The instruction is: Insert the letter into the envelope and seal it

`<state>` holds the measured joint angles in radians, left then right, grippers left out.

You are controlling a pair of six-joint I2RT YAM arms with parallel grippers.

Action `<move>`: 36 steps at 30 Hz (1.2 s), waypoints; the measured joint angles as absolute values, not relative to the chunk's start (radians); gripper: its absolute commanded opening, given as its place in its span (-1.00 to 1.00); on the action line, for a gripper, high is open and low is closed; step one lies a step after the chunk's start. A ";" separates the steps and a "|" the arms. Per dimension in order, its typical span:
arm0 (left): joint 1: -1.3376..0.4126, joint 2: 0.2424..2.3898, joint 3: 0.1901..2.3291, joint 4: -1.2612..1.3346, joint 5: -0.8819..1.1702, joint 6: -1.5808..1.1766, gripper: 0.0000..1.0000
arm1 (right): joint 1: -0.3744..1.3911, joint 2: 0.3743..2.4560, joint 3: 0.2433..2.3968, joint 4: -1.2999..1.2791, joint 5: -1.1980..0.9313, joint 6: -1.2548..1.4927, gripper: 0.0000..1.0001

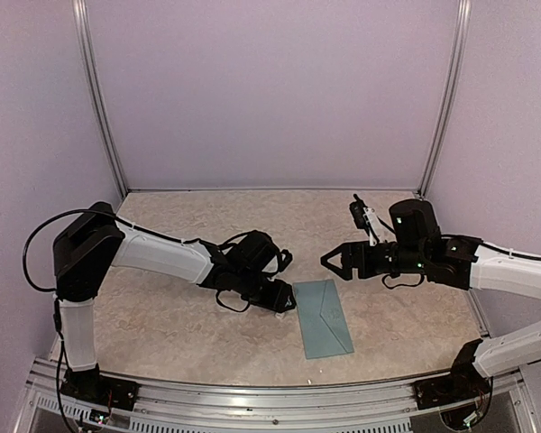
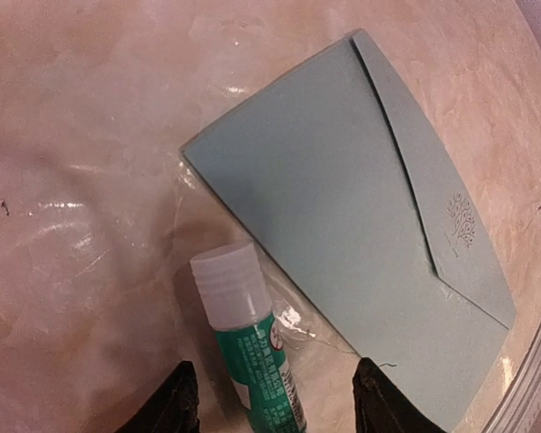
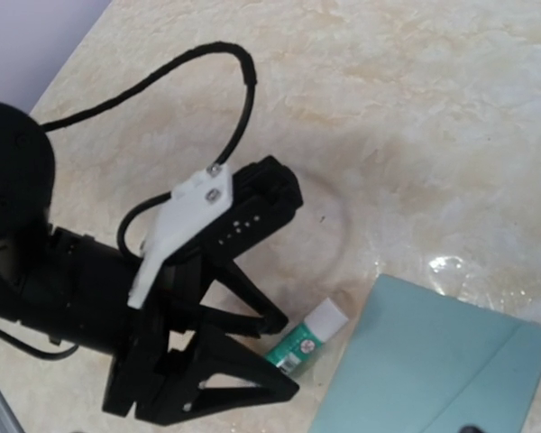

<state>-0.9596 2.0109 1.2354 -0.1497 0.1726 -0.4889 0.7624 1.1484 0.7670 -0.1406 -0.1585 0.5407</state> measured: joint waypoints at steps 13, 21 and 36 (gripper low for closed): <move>-0.787 1.778 1.067 0.058 0.075 -0.448 0.61 | 0.628 1.261 0.767 -0.017 -0.146 0.464 0.99; -0.372 1.552 0.781 0.346 0.035 -0.368 0.78 | 0.282 1.347 0.731 0.125 -0.214 0.392 0.99; 0.124 1.068 0.202 0.759 -0.072 -0.279 0.98 | -0.118 1.127 0.298 0.643 -0.135 0.225 0.99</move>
<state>0.1238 1.0676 0.2016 0.7586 -0.0715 -0.2787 -0.1181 1.1271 0.2977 0.6430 -0.1352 0.2249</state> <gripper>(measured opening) 0.989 0.995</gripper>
